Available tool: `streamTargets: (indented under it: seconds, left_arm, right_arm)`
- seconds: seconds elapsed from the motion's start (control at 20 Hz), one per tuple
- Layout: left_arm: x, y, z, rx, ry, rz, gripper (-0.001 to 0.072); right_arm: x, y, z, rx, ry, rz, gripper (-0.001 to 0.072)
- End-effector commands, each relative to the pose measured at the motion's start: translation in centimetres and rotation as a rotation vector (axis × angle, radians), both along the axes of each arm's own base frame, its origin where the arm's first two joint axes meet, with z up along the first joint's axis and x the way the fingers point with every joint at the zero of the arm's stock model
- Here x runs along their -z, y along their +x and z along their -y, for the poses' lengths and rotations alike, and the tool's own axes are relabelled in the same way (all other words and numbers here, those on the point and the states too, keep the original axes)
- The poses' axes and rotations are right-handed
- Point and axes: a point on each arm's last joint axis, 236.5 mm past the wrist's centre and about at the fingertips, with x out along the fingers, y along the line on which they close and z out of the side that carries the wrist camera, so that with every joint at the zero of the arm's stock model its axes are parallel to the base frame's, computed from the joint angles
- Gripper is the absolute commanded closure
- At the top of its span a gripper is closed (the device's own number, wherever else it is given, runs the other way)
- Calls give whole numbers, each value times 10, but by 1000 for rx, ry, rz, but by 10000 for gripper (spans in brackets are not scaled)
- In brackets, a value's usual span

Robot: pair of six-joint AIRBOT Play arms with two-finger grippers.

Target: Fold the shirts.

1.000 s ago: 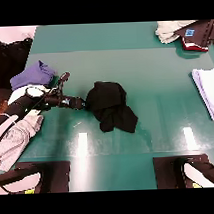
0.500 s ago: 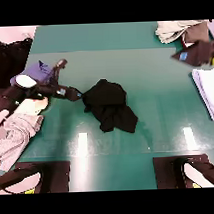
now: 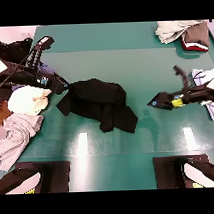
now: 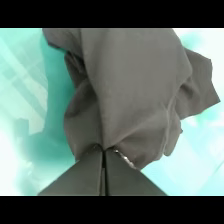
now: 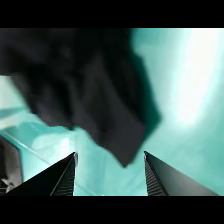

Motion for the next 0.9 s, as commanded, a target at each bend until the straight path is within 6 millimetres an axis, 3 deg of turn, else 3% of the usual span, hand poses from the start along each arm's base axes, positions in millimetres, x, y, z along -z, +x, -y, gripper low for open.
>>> streamTargets:
  seconds: [0.0,0.2,0.4,0.45,0.55,0.6,0.65,0.75,0.85]
  left_arm:
    - [-1,-8,-3,-22,7,-50,688]
    - [0,-12,-3,-33,2,-77,687]
    - [2,-15,-4,-24,10,-91,688]
    - [2,-15,-4,-24,10,-90,688]
    - [2,-16,-4,-24,10,-92,687]
    - [2,-15,-4,-24,10,-92,688]
    - [2,-15,-4,-26,9,-91,688]
    - [-5,-7,-16,-61,61,-58,689]
    - [-42,10,-37,-144,124,43,688]
  right_arm:
    - [60,-15,-13,-58,-21,-96,230]
    - [85,-16,-54,-124,36,-125,230]
    - [95,-9,-66,-113,20,-99,285]
    - [94,-7,-68,-116,17,-89,343]
    - [89,-4,-75,-152,17,-53,671]
    - [84,0,-79,-168,19,-27,690]
    - [74,5,-83,-187,26,0,691]
    - [31,26,-87,-209,45,114,692]
    - [-44,57,-81,-189,62,315,692]
